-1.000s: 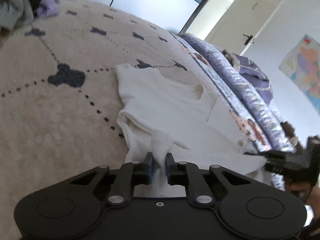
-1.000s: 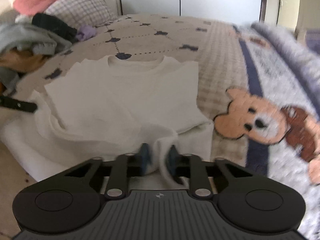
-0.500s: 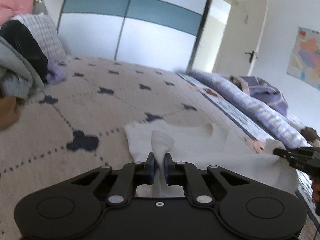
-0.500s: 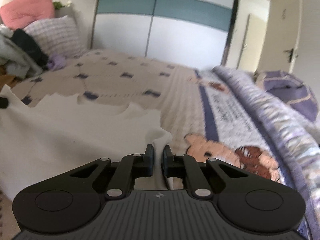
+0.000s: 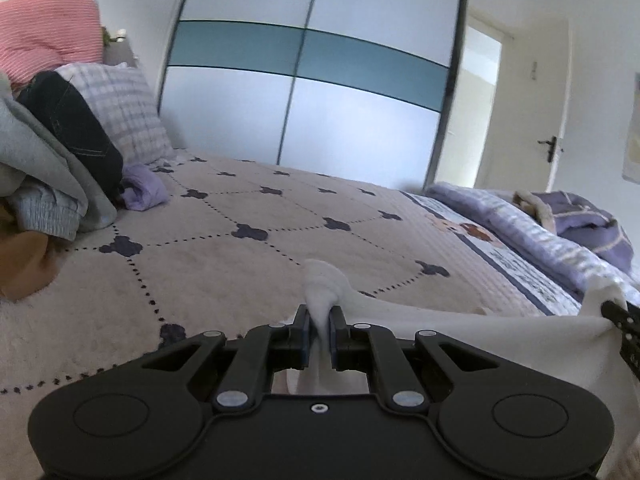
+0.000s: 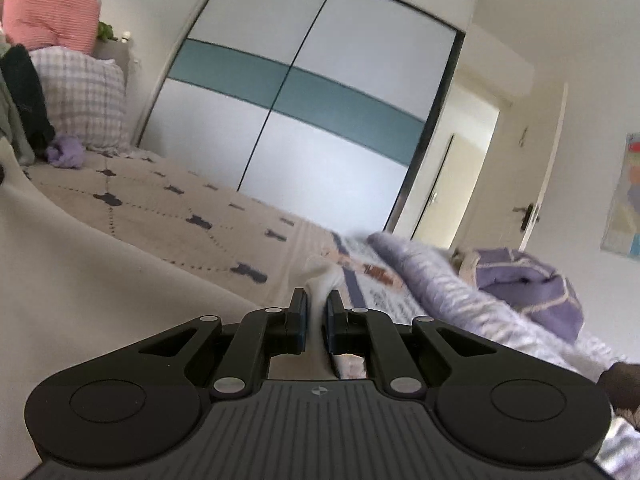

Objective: Fold clothes
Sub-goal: 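Lower the shirt onto the quilt and open both grippers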

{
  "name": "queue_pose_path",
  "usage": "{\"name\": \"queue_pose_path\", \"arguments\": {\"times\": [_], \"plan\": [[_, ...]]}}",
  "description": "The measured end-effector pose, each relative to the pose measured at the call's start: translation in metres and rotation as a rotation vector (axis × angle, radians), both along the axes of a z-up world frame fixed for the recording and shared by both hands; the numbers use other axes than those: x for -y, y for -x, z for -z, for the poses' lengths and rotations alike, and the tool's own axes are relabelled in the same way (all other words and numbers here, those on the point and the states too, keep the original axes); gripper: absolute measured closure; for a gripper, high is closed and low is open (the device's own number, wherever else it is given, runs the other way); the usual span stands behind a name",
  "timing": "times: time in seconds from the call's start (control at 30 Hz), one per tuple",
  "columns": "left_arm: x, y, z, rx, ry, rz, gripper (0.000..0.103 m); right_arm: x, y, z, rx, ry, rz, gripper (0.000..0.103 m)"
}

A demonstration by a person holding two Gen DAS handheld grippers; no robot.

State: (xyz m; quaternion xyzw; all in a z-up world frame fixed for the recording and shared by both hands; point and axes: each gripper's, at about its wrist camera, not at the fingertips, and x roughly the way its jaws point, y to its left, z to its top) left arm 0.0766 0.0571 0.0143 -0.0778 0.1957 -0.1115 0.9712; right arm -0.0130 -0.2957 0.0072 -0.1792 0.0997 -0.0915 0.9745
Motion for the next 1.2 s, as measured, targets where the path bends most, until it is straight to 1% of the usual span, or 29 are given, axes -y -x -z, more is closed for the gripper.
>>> {"name": "queue_pose_path", "arguments": {"times": [0.03,0.17,0.23,0.37,0.5,0.6,0.63,0.67,0.7,0.73,0.77,0.87,0.9,0.93,0.97,1.03,1.1,1.17,1.2], "plan": [[0.002,-0.004,-0.001,0.005,-0.001,-0.003,0.096,0.001,-0.004,0.001,0.004,-0.005,0.004,0.091],[0.011,-0.014,-0.003,0.053,-0.063,-0.01,0.096,0.003,-0.023,0.005,0.02,0.002,0.006,0.09],[0.013,-0.022,-0.003,0.056,-0.071,-0.015,0.096,0.003,-0.033,0.008,0.029,0.008,0.007,0.09],[0.012,-0.038,0.003,0.033,-0.046,-0.04,0.096,0.005,-0.052,0.012,0.046,0.02,0.008,0.09],[0.013,-0.052,0.013,0.015,-0.041,-0.05,0.096,0.007,-0.071,0.017,0.063,0.032,0.008,0.09],[0.012,-0.063,0.02,-0.025,-0.04,-0.05,0.096,0.008,-0.086,0.02,0.075,0.041,0.009,0.089],[0.012,-0.067,0.022,-0.044,-0.044,-0.049,0.096,0.005,-0.086,0.021,0.064,0.039,0.01,0.088],[0.014,-0.073,0.024,-0.069,-0.052,-0.049,0.096,-0.002,-0.082,0.021,0.036,0.031,0.012,0.087],[0.015,-0.079,0.026,-0.093,-0.059,-0.051,0.096,-0.005,-0.084,0.022,-0.004,0.019,0.013,0.083],[0.016,-0.085,0.029,-0.118,-0.067,-0.055,0.096,-0.001,-0.092,0.022,-0.058,-0.002,0.013,0.079],[0.016,-0.091,0.032,-0.146,-0.07,-0.06,0.096,0.003,-0.099,0.023,-0.111,-0.03,0.014,0.077],[0.017,-0.103,0.039,-0.216,-0.085,-0.068,0.093,0.023,-0.117,0.023,-0.238,-0.157,0.04,0.066],[0.018,-0.104,0.04,-0.235,-0.099,-0.073,0.091,0.03,-0.122,0.023,-0.279,-0.202,0.049,0.056],[0.019,-0.106,0.04,-0.253,-0.116,-0.079,0.085,0.039,-0.125,0.023,-0.307,-0.252,0.057,0.051],[0.02,-0.107,0.04,-0.265,-0.131,-0.086,0.079,0.048,-0.126,0.022,-0.324,-0.308,0.066,0.048],[0.019,-0.106,0.038,-0.283,-0.144,-0.095,0.076,0.064,-0.128,0.021,-0.349,-0.415,0.071,0.042],[0.014,-0.104,0.033,-0.289,-0.111,-0.099,0.066,0.074,-0.13,0.019,-0.355,-0.504,0.042,0.041],[0.004,-0.107,0.031,-0.307,-0.04,-0.076,0.045,0.083,-0.132,0.017,-0.361,-0.593,0.012,0.04],[-0.001,-0.108,0.03,-0.317,-0.003,-0.062,0.045,0.088,-0.134,0.016,-0.364,-0.638,-0.003,0.04]]}}
